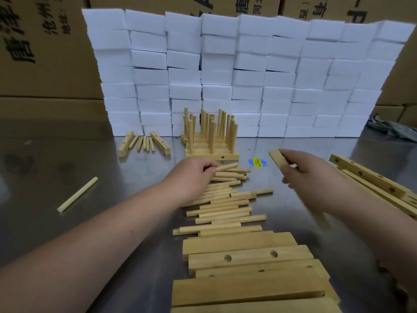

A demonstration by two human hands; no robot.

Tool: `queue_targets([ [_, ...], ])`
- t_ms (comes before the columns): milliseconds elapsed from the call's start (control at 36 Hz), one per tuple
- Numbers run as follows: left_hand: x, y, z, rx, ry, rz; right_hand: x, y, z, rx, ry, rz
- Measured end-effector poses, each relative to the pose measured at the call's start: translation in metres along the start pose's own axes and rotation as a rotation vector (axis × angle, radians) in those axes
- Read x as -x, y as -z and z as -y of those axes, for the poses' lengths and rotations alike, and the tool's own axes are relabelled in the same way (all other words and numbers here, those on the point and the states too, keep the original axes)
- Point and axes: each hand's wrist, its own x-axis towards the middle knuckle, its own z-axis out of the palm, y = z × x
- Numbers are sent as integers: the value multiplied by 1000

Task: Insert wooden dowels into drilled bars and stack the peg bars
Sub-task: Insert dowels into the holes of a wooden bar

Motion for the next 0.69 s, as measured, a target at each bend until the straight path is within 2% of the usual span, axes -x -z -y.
queue_targets([
  [83,7,7,-19,40,-96,-6,6,4,16,-511,-114,46],
  [222,20,16,-49,116,-224,-17,13,10,30,-860,-146,129],
  [389,27,21,-58,138,-244,-55,10,12,27,-933,-126,21],
  [556,27,24,-57,209,-227,-100,7,12,22,-919,-220,73],
  [694,29,27,-61,175,-234,-98,10,6,26,-871,-169,46],
])
